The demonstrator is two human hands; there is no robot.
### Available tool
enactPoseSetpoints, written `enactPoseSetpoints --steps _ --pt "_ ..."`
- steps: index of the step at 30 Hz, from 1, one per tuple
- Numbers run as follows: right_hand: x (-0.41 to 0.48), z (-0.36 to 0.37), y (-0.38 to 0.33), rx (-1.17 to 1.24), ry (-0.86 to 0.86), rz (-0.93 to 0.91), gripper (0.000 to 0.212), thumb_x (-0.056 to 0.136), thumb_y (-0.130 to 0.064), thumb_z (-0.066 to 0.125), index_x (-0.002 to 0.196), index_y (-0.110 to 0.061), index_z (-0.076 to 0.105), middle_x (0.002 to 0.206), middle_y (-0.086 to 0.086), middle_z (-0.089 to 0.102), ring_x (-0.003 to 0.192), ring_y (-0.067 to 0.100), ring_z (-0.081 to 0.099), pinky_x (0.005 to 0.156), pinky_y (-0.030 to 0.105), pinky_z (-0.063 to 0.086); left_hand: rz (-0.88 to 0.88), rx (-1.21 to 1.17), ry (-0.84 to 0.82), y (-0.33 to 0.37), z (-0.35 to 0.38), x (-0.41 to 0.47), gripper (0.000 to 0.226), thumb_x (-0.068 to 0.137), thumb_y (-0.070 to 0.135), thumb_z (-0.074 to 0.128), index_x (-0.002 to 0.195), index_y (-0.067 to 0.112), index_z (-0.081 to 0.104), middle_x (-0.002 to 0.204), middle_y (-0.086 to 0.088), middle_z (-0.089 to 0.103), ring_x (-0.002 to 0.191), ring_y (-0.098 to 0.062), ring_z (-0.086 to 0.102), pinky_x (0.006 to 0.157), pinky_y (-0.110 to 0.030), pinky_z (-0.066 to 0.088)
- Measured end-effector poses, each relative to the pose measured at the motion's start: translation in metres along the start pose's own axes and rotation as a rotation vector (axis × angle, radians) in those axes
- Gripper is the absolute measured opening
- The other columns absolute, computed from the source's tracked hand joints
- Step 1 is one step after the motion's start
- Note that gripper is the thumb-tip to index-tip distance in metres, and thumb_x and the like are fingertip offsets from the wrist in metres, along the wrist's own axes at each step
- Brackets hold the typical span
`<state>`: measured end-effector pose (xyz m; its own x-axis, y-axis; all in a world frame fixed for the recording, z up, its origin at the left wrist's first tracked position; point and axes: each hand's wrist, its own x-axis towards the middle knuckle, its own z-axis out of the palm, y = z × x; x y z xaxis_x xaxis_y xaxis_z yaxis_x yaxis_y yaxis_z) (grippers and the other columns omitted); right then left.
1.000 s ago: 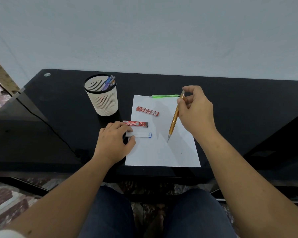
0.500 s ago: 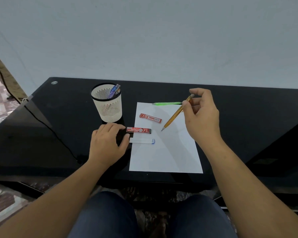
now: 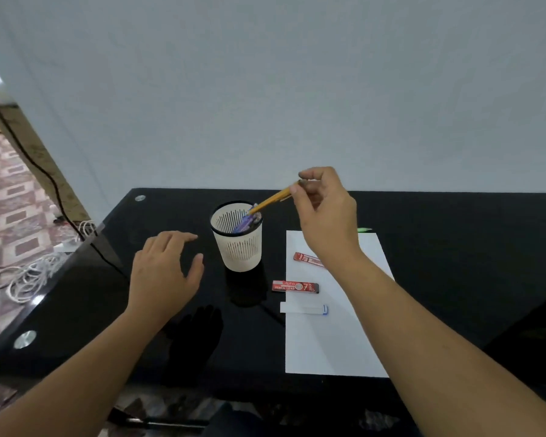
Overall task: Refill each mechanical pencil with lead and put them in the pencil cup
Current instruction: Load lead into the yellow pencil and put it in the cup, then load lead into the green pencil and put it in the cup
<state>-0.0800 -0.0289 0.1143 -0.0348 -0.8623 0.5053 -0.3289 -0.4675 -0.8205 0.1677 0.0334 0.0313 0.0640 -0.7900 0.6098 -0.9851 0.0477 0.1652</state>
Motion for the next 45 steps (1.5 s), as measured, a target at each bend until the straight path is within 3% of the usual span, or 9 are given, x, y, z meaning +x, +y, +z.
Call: enactPoseSetpoints --steps 3,10,15,23,29,36,41,45 --pt "0.007 0.021 0.003 -0.035 -0.027 -0.025 0.015 0.091 -0.024 0.062 0.105 -0.021 0.06 0.086 -0.018 0.062 0.082 -0.003 0.06 0.071 0.009 0.048 0.008 -0.017 0.001 -0.011 0.003 0.006 0.035 0.084 0.032 0.059 0.113 0.013 0.063 0.108 -0.004 0.062 0.098 -0.023 0.057 0.076 -0.038 0.047" --pt "0.016 0.062 0.021 -0.197 -0.132 -0.076 0.018 0.091 -0.031 0.06 0.108 -0.027 0.066 0.089 -0.017 0.061 0.089 0.005 0.059 0.081 0.031 0.054 0.05 -0.083 -0.01 -0.018 0.015 0.02 0.039 0.087 0.038 0.049 0.117 0.017 0.062 0.111 0.002 0.062 0.101 -0.016 0.057 0.081 -0.03 0.043" --pt "0.014 0.077 0.038 -0.354 -0.229 -0.098 0.024 0.094 -0.037 0.055 0.112 -0.029 0.068 0.107 -0.01 0.068 0.101 0.01 0.054 0.089 0.04 0.049 0.058 -0.13 -0.016 -0.012 0.024 0.026 0.038 0.088 0.037 0.051 0.119 0.018 0.062 0.115 0.004 0.065 0.107 -0.013 0.058 0.087 -0.027 0.04" --pt "0.007 0.057 0.048 -0.332 -0.186 -0.093 0.026 0.092 -0.034 0.057 0.116 -0.029 0.064 0.115 -0.011 0.062 0.108 0.01 0.048 0.091 0.041 0.046 0.027 -0.196 0.054 0.004 0.024 0.025 0.035 0.088 0.035 0.054 0.114 0.013 0.064 0.113 0.0 0.064 0.107 -0.017 0.057 0.089 -0.029 0.043" --pt "-0.01 0.003 0.065 -0.366 -0.197 0.021 0.021 0.092 -0.028 0.058 0.112 -0.029 0.064 0.11 -0.013 0.062 0.105 0.008 0.051 0.091 0.04 0.049 0.131 -0.259 0.138 0.048 0.021 0.02 0.028 0.087 0.027 0.058 0.107 0.009 0.066 0.109 -0.003 0.064 0.103 -0.019 0.057 0.084 -0.034 0.047" --pt "-0.055 -0.065 0.101 -0.591 -0.326 0.208 0.018 0.092 -0.032 0.058 0.11 -0.034 0.062 0.116 -0.015 0.059 0.111 0.007 0.048 0.099 0.033 0.041 0.189 -0.357 -0.111 0.115 0.05 -0.023 0.023 0.086 0.032 0.055 0.104 0.021 0.064 0.104 0.007 0.061 0.097 -0.008 0.055 0.083 -0.03 0.047" --pt "-0.084 -0.093 0.128 -0.722 -0.437 0.156 0.016 0.091 -0.029 0.057 0.106 -0.033 0.064 0.108 -0.018 0.059 0.107 0.008 0.048 0.09 0.028 0.032 0.239 -0.361 -0.242 0.142 0.077 -0.05 0.018 0.084 0.032 0.055 0.097 0.024 0.065 0.098 0.013 0.06 0.091 -0.009 0.057 0.074 -0.031 0.045" --pt "-0.085 -0.098 0.141 -0.701 -0.469 0.112 0.011 0.088 -0.029 0.06 0.097 -0.032 0.066 0.101 -0.017 0.057 0.099 0.007 0.048 0.086 0.031 0.035 0.225 -0.319 -0.258 0.149 0.083 -0.048 0.014 0.08 0.035 0.054 0.086 0.027 0.063 0.089 0.016 0.058 0.081 -0.007 0.055 0.075 -0.029 0.038"
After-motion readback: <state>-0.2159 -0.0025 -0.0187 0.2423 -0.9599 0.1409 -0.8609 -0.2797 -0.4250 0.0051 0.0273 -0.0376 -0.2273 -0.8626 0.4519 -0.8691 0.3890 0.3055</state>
